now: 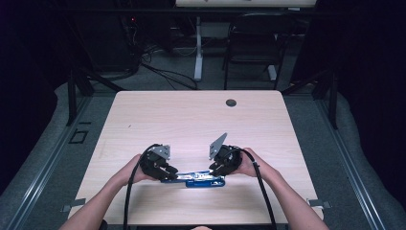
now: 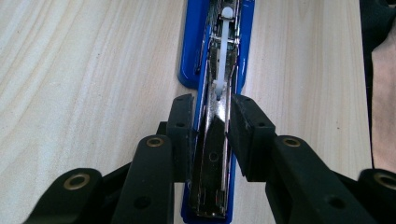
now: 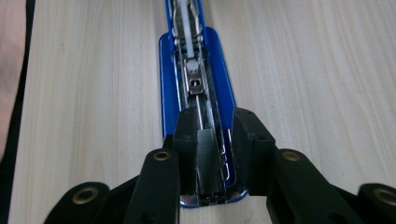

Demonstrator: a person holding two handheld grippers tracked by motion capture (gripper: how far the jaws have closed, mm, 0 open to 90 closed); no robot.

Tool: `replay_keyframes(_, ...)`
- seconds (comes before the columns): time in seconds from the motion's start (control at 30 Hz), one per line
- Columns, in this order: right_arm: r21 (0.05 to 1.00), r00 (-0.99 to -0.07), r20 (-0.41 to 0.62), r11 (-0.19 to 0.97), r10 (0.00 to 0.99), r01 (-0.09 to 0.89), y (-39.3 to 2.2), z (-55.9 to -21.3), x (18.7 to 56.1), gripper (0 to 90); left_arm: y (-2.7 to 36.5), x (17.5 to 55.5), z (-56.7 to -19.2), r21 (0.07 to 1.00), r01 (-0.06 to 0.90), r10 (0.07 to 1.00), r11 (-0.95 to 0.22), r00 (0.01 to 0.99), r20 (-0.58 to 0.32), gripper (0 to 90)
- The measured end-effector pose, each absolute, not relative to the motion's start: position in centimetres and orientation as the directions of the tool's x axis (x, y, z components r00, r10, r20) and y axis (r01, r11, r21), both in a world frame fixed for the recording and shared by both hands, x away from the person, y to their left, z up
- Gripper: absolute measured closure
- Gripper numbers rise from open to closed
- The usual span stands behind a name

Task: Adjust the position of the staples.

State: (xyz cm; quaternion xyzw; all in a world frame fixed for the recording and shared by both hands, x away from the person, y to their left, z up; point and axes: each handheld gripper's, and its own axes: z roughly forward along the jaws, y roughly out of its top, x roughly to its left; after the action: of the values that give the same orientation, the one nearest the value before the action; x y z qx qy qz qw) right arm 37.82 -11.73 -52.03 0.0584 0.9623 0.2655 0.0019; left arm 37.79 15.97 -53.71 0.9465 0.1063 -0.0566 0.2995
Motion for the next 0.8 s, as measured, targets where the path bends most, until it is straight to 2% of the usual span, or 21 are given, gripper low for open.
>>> replay_keyframes(0.17, 0.520, -0.977, 0.061, 0.830, 0.202, 0.204, -11.3, -52.3, 38.2, 67.2, 16.0, 37.8, -53.8, 0.566, 0.238, 0.158, -0.789, 0.969, -0.188, 70.6)
replay_keyframes(0.33, 0.502, -0.964, 0.063, 0.827, 0.258, 0.254, -10.4, -52.9, 38.4, 66.1, 16.0, 37.8, -53.8, 0.568, 0.240, 0.160, -0.787, 0.969, -0.187, 70.6)
replay_keyframes(0.8, 0.481, -0.955, 0.075, 0.828, 0.288, 0.287, -10.7, -53.1, 38.6, 65.3, 16.1, 37.8, -53.8, 0.563, 0.239, 0.158, -0.791, 0.969, -0.188, 70.3)
